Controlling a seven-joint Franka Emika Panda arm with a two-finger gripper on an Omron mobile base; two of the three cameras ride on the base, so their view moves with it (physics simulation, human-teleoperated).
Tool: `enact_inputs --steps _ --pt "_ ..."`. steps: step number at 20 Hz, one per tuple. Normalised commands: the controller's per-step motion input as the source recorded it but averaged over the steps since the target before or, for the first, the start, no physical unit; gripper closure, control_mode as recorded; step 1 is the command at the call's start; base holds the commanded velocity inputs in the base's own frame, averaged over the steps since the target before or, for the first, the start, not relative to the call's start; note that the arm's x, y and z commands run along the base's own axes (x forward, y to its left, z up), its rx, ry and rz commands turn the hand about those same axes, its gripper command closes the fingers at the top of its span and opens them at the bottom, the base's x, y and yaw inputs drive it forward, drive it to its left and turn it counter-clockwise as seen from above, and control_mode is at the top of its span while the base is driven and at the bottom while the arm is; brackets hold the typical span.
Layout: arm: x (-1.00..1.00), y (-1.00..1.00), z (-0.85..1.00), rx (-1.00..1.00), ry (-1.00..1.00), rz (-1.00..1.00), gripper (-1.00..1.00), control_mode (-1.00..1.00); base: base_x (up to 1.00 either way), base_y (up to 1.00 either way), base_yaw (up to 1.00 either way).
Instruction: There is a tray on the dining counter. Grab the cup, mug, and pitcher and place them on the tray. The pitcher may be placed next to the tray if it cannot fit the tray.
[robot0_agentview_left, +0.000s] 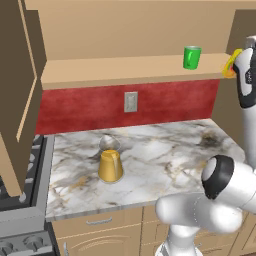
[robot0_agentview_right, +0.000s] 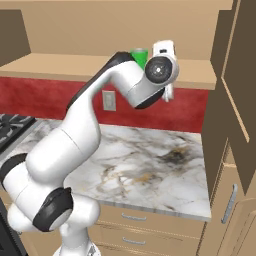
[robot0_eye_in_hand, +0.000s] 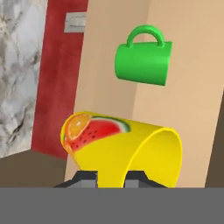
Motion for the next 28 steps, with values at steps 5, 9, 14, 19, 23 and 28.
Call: enact_inputs --steps 5,9,14,19,23,28 --pt "-0.40 0.00 0.00 0.00 0.26 -0.10 1.00 -1.00 0.00 0.00 0.00" --pt "-0.36 0.07 0.00 0.00 0.29 -0.02 1.00 -1.00 0.00 0.00 0.00" --pt "-0.33 0.19 0.00 0.00 0.30 0.00 1.00 -1.00 0.00 0.00 0.00" --pt "-0.34 0.21 0.00 0.00 0.31 0.00 1.00 -1.00 0.00 0.00 0.00" --pt "-0.39 0.22 0.00 0.00 0.28 0.00 1.00 -1.00 0.00 0.00 0.00" --pt "-0.39 0.32 0.00 0.00 0.22 0.00 1.00 -1.00 0.00 0.00 0.00"
